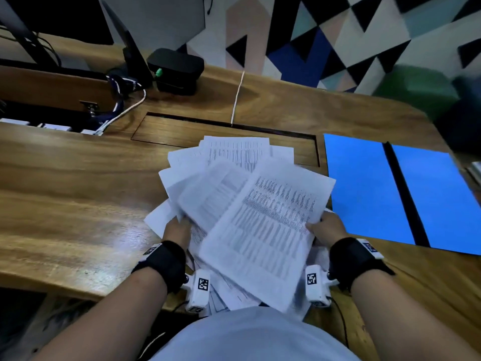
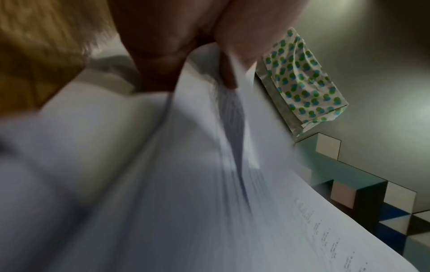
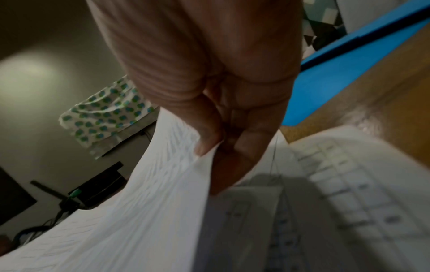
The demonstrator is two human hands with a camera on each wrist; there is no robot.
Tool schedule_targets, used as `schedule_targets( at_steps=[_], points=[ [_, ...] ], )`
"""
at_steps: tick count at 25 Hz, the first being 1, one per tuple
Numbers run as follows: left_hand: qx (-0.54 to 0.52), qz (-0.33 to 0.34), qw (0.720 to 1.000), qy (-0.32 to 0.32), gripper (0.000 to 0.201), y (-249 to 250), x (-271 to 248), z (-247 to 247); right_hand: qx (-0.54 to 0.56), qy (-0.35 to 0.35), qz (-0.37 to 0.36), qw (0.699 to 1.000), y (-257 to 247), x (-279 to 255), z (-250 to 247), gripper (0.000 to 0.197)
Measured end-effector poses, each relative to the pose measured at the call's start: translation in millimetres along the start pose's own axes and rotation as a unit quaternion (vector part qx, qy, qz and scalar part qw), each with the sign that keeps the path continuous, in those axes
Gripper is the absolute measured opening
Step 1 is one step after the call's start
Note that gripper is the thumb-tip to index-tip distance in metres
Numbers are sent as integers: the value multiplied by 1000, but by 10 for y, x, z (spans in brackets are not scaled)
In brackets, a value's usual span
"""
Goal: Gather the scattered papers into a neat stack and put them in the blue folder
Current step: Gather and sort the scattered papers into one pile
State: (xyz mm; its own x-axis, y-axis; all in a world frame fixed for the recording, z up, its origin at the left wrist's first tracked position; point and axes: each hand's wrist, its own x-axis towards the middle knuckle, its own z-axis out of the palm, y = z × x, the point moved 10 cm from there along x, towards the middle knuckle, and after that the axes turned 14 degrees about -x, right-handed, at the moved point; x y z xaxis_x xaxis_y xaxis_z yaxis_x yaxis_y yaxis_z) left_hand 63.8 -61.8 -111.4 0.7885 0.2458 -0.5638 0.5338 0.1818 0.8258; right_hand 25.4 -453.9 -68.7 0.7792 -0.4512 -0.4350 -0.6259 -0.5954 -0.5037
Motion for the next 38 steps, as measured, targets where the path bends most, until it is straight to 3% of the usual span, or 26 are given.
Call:
schedule_targets(
  at_steps=[3, 6, 8, 12, 15, 18, 21, 24, 28, 30, 32, 35, 36, 38],
  points=[
    [2, -26, 1000, -8, 41, 42, -66, 52, -6, -66, -13, 998, -34, -71, 62, 30],
    [-218, -77, 968, -97, 74, 51, -317, 303, 2, -21, -13, 1000, -30, -97, 35, 47],
    [-297, -71, 944, -127, 77, 82, -408, 359, 24, 33, 23, 999, 60, -101, -33, 61],
    [-286, -34, 942, -171, 98, 59, -435, 340, 14, 93, 30, 995, 131, -145, -130, 30],
    [-180, 2, 977, -117, 77, -13, -294, 194, 25, 95, 4, 995, 117, -126, -83, 10],
    [-35, 14, 999, 4, 45, -97, -156, -61, 27, 118, 6, 993, 97, -91, -99, 2],
    [-47, 3, 998, 37, 44, -111, -93, -141, 33, 171, 23, 985, 56, -120, -259, 3],
    [-43, 18, 998, 31, 42, -35, -67, -144, 35, 207, -11, 978, -125, -26, -489, 5],
    [-62, 44, 997, 12, 24, 152, -82, -34, -13, 119, -120, 985, -741, 223, -349, 8],
    [-28, 49, 998, 28, 33, 199, -104, -23, -30, 39, -162, 985, -1021, 220, 19, 7],
    [15, 40, 998, 42, 51, 171, -96, -51, -42, -25, -165, 985, -1153, 159, 418, 13],
    [36, 18, 998, 51, 57, 61, -17, -99, 14, -75, -134, 988, -1180, 154, 668, 50],
    [62, 20, 997, 51, 59, 84, -28, -94, 23, -95, -129, 987, -1184, 159, 703, 52],
    [113, 23, 992, 44, 60, 116, -9, -65, -20, -109, -136, 985, -1163, 203, 713, 31]
  ],
)
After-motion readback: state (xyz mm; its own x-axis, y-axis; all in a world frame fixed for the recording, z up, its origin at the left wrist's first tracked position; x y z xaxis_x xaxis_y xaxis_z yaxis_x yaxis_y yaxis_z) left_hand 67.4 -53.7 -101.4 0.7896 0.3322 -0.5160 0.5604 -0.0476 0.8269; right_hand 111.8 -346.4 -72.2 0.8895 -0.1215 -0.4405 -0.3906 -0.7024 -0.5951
